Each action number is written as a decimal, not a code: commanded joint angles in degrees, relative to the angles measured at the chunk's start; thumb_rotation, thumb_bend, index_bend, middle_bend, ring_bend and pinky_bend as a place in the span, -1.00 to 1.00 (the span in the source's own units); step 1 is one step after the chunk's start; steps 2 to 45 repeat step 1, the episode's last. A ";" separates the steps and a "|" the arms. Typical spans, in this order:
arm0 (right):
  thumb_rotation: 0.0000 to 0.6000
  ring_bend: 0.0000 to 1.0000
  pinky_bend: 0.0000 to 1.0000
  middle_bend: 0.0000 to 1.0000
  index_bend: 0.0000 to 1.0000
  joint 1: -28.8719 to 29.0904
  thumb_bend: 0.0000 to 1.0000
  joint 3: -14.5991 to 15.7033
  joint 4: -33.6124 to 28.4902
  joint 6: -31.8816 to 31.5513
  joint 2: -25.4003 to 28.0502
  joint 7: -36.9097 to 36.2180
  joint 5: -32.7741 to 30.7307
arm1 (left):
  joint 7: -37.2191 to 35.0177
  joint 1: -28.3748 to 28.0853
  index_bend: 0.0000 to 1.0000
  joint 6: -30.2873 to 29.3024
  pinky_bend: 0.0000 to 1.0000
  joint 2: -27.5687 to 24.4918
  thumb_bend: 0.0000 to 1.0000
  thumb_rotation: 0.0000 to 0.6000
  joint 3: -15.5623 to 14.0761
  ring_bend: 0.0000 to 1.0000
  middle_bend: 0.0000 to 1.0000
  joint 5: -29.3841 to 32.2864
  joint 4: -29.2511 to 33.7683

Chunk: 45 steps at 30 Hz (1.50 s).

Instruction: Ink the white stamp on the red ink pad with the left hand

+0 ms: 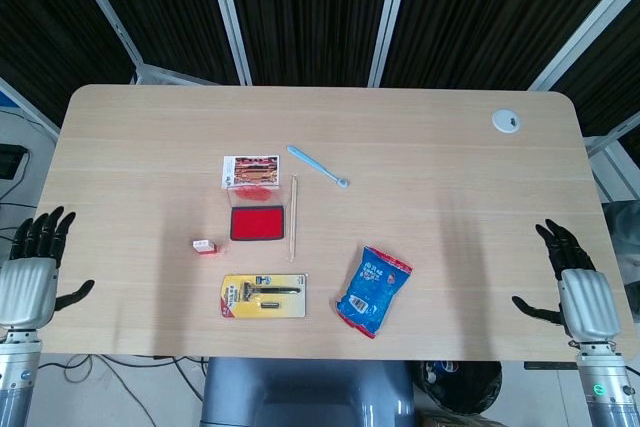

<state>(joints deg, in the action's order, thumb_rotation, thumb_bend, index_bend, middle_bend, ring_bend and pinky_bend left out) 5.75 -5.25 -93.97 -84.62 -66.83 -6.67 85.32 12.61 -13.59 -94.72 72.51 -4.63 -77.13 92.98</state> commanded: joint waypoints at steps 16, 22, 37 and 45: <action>1.00 -1.00 -0.64 -1.00 -1.00 -0.01 -0.80 0.00 0.09 -0.07 0.00 -0.08 0.10 | -0.08 0.54 -1.00 0.60 -0.92 -0.32 -0.84 1.00 1.13 -1.00 -1.00 -0.19 0.48; 1.00 -1.00 -0.64 -1.00 -1.00 -0.01 -0.80 0.00 0.09 -0.07 0.00 -0.08 0.10 | -0.08 0.54 -1.00 0.60 -0.92 -0.32 -0.84 1.00 1.13 -1.00 -1.00 -0.19 0.48; 1.00 -1.00 -0.64 -1.00 -1.00 -0.01 -0.80 0.00 0.09 -0.07 0.00 -0.08 0.10 | -0.08 0.54 -1.00 0.60 -0.92 -0.32 -0.84 1.00 1.13 -1.00 -1.00 -0.19 0.48; 1.00 -1.00 -0.64 -1.00 -1.00 -0.01 -0.80 0.00 0.09 -0.07 0.00 -0.08 0.10 | -0.08 0.54 -1.00 0.60 -0.92 -0.32 -0.84 1.00 1.13 -1.00 -1.00 -0.19 0.48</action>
